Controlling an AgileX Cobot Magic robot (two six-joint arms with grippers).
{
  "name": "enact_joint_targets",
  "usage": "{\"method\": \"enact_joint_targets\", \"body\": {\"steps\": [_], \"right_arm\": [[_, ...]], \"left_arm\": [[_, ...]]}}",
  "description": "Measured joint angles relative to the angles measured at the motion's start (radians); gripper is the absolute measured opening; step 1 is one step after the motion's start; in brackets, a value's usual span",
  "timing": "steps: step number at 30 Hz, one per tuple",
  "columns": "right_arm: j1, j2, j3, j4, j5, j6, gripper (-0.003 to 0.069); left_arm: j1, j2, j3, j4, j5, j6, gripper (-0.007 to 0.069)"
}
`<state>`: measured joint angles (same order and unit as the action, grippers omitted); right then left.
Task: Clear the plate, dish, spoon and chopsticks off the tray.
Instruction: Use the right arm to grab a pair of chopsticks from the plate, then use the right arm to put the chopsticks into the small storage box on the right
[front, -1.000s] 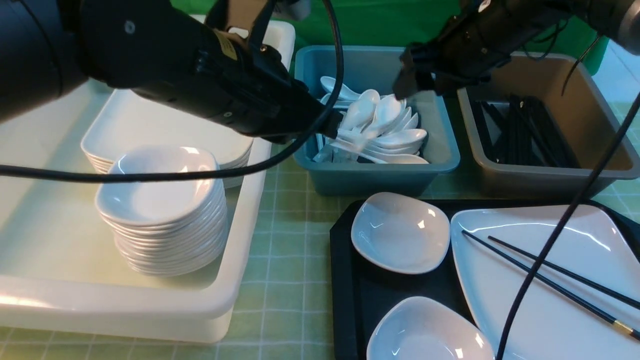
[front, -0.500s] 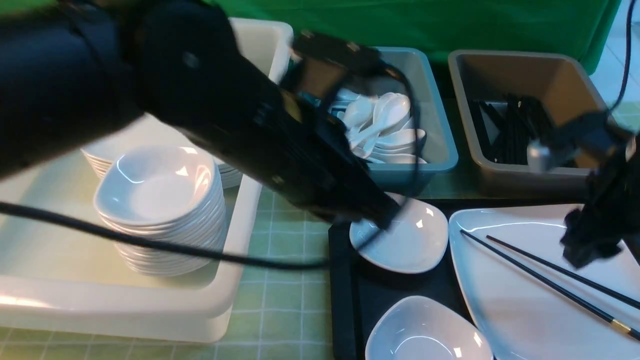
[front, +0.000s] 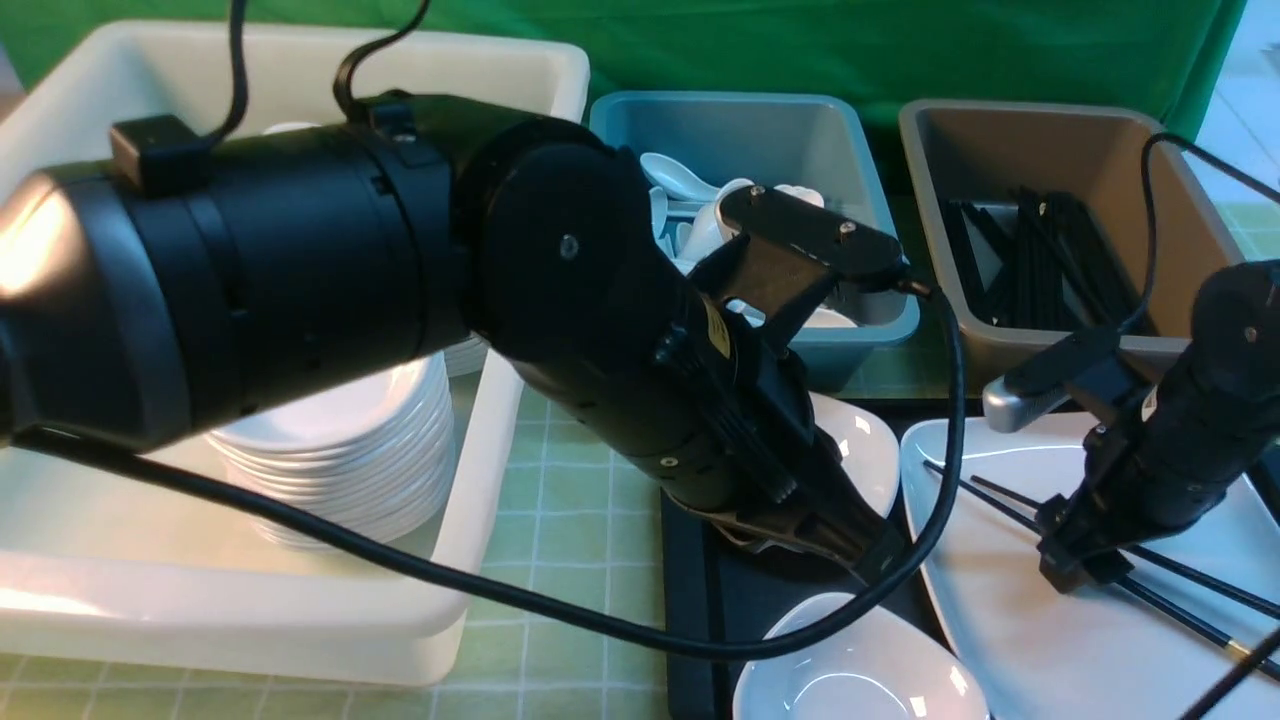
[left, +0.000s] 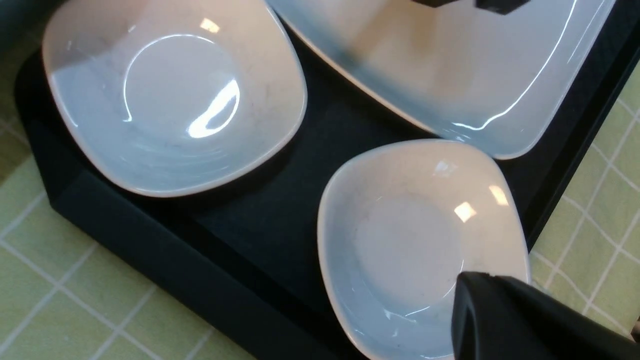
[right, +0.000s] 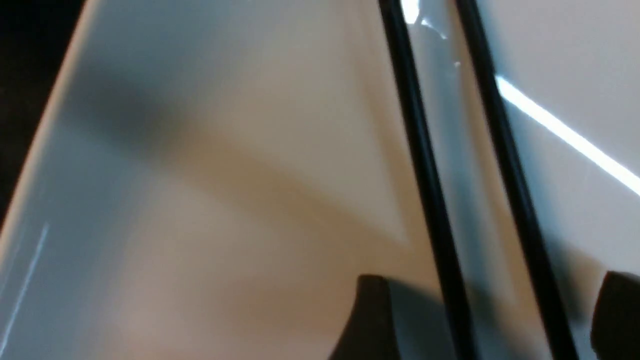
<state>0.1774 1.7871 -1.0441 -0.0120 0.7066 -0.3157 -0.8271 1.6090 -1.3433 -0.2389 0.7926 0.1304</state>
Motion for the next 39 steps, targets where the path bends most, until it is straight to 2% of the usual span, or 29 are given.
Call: {"method": "enact_joint_targets", "body": {"steps": [4, 8, 9, 10, 12, 18, 26, 32, 36, 39], "right_arm": [[-0.001, 0.026, -0.039, 0.005, 0.031, 0.01, 0.0479], [-0.001, 0.035, -0.049, 0.025, 0.072, -0.002, 0.026], [-0.001, 0.035, -0.05, 0.03, 0.093, -0.01, 0.0165], [-0.001, 0.035, -0.051, 0.03, 0.108, -0.014, 0.0105], [-0.001, 0.035, -0.051, 0.031, 0.141, -0.016, 0.0038], [0.002, 0.013, -0.049, 0.085, 0.191, -0.016, 0.0029], [0.044, -0.191, -0.097, 0.155, 0.248, -0.017, 0.0028], [-0.002, -0.212, -0.371, 0.159, 0.22, -0.02, 0.0028], [-0.055, -0.11, -0.577, 0.159, 0.051, -0.015, 0.0028], [-0.071, -0.03, -0.654, 0.159, -0.047, -0.002, 0.0028]], "left_arm": [[0.0, 0.001, 0.0, 0.0, 0.0, 0.0, -0.0018], [0.0, 0.001, 0.0, 0.0, 0.0, 0.0, -0.0018], [0.0, 0.001, 0.0, 0.0, -0.002, 0.0, -0.0018], [0.0, 0.001, 0.0, 0.0, -0.005, 0.0, -0.0018], [0.0, 0.001, 0.0, 0.0, -0.009, 0.0, -0.0018], [0.0, 0.001, 0.0, 0.001, -0.028, 0.0, -0.0018], [0.0, 0.001, 0.0, 0.005, -0.097, 0.0, -0.0018], [0.0, 0.001, 0.0, 0.022, -0.446, 0.003, -0.0018], [0.0, 0.001, 0.0, 0.064, -0.699, 0.003, -0.0018], [0.0, 0.001, 0.0, 0.08, -0.749, 0.003, -0.0018]]}}
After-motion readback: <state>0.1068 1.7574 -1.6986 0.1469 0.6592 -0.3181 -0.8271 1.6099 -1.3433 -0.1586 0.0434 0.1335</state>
